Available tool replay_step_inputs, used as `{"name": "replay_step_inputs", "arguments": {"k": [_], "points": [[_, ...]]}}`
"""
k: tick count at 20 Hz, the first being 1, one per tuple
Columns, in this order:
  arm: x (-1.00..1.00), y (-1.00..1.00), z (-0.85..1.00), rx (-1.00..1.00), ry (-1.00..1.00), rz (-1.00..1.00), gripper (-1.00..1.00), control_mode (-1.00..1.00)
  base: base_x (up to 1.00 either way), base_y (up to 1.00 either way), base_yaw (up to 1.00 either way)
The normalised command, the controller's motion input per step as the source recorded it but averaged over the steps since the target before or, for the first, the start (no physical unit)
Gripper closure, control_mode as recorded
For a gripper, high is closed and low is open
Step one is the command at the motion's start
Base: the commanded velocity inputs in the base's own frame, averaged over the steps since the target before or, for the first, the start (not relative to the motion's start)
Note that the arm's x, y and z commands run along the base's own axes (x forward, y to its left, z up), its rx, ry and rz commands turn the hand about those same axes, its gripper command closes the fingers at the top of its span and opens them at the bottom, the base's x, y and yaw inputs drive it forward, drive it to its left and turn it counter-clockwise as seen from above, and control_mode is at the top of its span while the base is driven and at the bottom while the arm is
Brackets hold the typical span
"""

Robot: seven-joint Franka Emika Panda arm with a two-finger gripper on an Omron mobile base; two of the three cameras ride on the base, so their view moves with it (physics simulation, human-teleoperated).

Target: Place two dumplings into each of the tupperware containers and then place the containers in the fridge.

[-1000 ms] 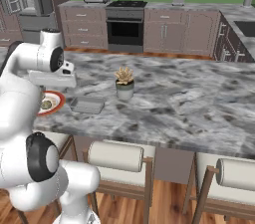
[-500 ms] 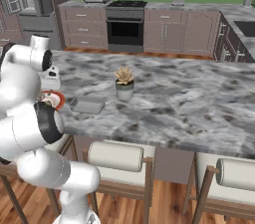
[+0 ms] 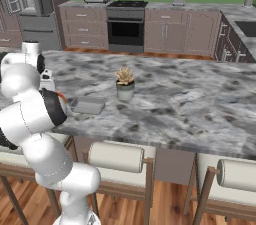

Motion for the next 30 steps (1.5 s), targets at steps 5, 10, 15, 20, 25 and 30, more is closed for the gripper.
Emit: {"name": "replay_step_inputs", "arguments": {"k": [5, 10, 15, 20, 25, 30], "points": [[0.44, 0.38, -0.43, -0.04, -0.03, -0.02, -1.00, -1.00, 0.00, 0.00, 0.00], [0.30, 0.12, -0.31, 0.00, -0.05, -0.01, -1.00, -1.00, 0.00, 0.00, 0.00], [0.26, 0.00, -0.31, 0.00, -0.11, 0.00, -1.00, -1.00, 0.00, 0.00, 0.00], [0.37, 0.07, -0.57, 0.00, -0.01, 0.00, -1.00, -1.00, 0.00, 0.00, 0.00], [0.30, 0.19, -0.38, 0.00, -0.04, 0.00, -1.00, -1.00, 0.00, 0.00, 0.00], [0.31, 0.28, -0.25, 0.00, -0.04, 0.00, -1.00, -1.00, 0.00, 0.00, 0.00]]}}
